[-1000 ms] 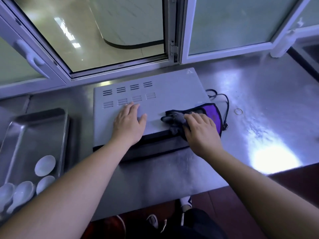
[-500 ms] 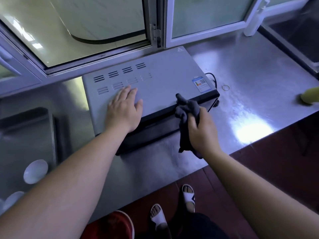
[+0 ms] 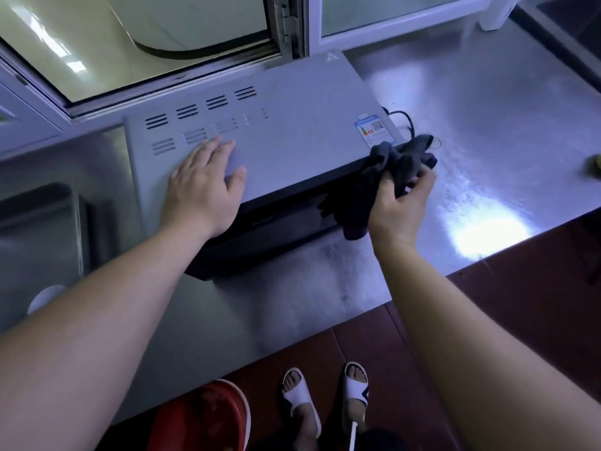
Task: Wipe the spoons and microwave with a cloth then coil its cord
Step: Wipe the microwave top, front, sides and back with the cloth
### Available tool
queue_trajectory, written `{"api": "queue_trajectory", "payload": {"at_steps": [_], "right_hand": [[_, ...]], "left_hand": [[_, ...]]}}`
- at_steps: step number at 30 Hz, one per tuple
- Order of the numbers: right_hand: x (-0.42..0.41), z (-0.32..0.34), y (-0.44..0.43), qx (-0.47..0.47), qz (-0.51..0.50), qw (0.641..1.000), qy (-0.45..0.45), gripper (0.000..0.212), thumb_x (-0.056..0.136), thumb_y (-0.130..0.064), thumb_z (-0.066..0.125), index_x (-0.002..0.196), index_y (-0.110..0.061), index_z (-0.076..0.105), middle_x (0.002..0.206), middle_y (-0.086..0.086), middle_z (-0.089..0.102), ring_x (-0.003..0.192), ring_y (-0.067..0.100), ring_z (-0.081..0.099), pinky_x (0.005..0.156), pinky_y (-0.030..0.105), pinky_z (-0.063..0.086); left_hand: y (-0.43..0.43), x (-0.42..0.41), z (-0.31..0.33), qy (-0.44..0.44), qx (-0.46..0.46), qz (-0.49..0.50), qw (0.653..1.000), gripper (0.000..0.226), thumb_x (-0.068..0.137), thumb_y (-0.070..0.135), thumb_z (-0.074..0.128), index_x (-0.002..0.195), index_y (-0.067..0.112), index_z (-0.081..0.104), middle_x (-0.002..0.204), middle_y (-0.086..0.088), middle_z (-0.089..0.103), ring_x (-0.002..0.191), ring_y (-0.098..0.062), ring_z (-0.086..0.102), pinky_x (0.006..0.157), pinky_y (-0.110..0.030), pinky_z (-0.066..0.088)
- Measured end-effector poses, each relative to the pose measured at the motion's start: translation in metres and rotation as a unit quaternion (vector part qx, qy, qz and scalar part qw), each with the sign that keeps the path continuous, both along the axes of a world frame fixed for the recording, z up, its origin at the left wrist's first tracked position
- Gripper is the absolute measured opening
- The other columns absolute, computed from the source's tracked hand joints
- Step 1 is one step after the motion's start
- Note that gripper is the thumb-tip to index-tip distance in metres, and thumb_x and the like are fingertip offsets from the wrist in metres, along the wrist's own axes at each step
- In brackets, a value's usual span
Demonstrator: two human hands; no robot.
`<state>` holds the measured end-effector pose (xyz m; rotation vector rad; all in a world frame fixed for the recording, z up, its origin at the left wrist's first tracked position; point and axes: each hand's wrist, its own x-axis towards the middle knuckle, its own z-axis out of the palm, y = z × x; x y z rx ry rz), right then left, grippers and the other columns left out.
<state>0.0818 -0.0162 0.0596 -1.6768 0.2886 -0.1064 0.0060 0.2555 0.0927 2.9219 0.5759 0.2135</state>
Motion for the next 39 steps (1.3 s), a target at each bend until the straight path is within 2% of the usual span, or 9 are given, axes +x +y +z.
{"api": "queue_trajectory", "payload": {"at_steps": [8,15,19,23,27,30,32,35,39], "right_hand": [[0.014,-0.040,0.011,0.019,-0.050,0.995,0.086,0.050,0.091,-0.023,0.041,0.139,-0.035,0.044,0.131,-0.008,0.062,0.117,0.015,0.061,0.105,0.040,0.048],[0.019,-0.082,0.005,0.048,-0.017,0.967,0.248,0.041,0.098,-0.023,0.038,0.139,-0.029,0.043,0.116,-0.001,0.063,0.106,0.020,0.064,0.087,0.034,0.058],[0.026,-0.083,0.004,0.035,-0.024,0.951,0.305,0.017,0.110,-0.012,0.030,0.110,-0.010,0.048,0.079,0.001,0.056,0.066,0.014,0.063,0.047,0.018,0.049],[0.029,-0.075,0.004,0.194,-0.020,0.924,0.328,0.029,0.107,-0.016,0.032,0.083,-0.016,0.048,0.089,0.004,0.059,0.092,0.025,0.069,0.066,0.025,0.058],[0.021,-0.041,0.009,0.241,-0.077,0.902,0.351,0.029,0.104,-0.009,0.035,0.078,-0.013,0.047,0.048,0.002,0.059,0.031,0.014,0.054,0.035,0.016,0.043],[0.009,-0.019,0.019,0.317,-0.055,0.893,0.315,0.027,0.093,0.002,0.037,0.100,-0.012,0.059,0.057,0.004,0.059,0.031,0.018,0.052,0.070,0.053,0.062],[0.004,-0.005,0.024,0.350,-0.044,0.890,0.289,0.036,0.094,0.002,0.038,0.119,-0.013,0.060,0.072,0.009,0.068,0.036,0.024,0.057,0.080,0.074,0.050],[-0.003,0.017,0.029,0.370,-0.038,0.893,0.255,0.034,0.102,-0.005,0.041,0.128,-0.020,0.057,0.112,0.008,0.071,0.052,0.025,0.069,0.076,0.066,0.057],[-0.015,0.031,0.035,0.368,-0.020,0.911,0.188,0.040,0.105,-0.010,0.038,0.121,-0.036,0.063,0.113,-0.008,0.070,0.057,0.008,0.068,0.085,0.046,0.057]], "left_hand": [[-0.002,0.000,0.000,0.012,0.012,0.000,1.000,0.070,0.098,0.059,0.028,0.159,0.027,0.035,0.169,0.004,0.027,0.156,-0.018,0.024,0.127,-0.042,0.017],[-0.003,-0.002,0.002,0.016,0.017,0.001,1.000,0.072,0.097,0.060,0.025,0.160,0.028,0.031,0.170,0.006,0.024,0.157,-0.016,0.020,0.126,-0.040,0.015],[-0.002,-0.002,0.001,0.012,0.019,-0.001,1.000,0.072,0.096,0.060,0.026,0.160,0.028,0.032,0.169,0.005,0.026,0.156,-0.017,0.021,0.126,-0.040,0.016],[-0.002,-0.001,0.002,0.016,0.020,0.000,1.000,0.071,0.097,0.060,0.026,0.160,0.028,0.032,0.169,0.005,0.026,0.156,-0.017,0.021,0.126,-0.041,0.016],[-0.003,-0.001,0.002,0.018,0.019,-0.002,1.000,0.071,0.097,0.060,0.027,0.160,0.028,0.032,0.169,0.005,0.026,0.156,-0.018,0.022,0.126,-0.043,0.017],[-0.003,-0.001,0.002,0.018,0.017,-0.004,1.000,0.071,0.097,0.060,0.028,0.160,0.028,0.032,0.169,0.004,0.026,0.156,-0.019,0.022,0.126,-0.043,0.018],[-0.003,-0.001,0.002,0.018,0.018,-0.005,1.000,0.071,0.097,0.060,0.028,0.160,0.027,0.032,0.169,0.004,0.026,0.156,-0.019,0.022,0.126,-0.044,0.018],[-0.003,-0.001,0.003,0.022,0.016,-0.005,1.000,0.072,0.097,0.060,0.027,0.160,0.027,0.031,0.170,0.003,0.025,0.156,-0.019,0.021,0.126,-0.044,0.018],[-0.003,-0.002,0.004,0.024,0.014,-0.009,1.000,0.071,0.098,0.059,0.027,0.161,0.025,0.030,0.170,0.002,0.024,0.157,-0.019,0.020,0.126,-0.044,0.016]]}}
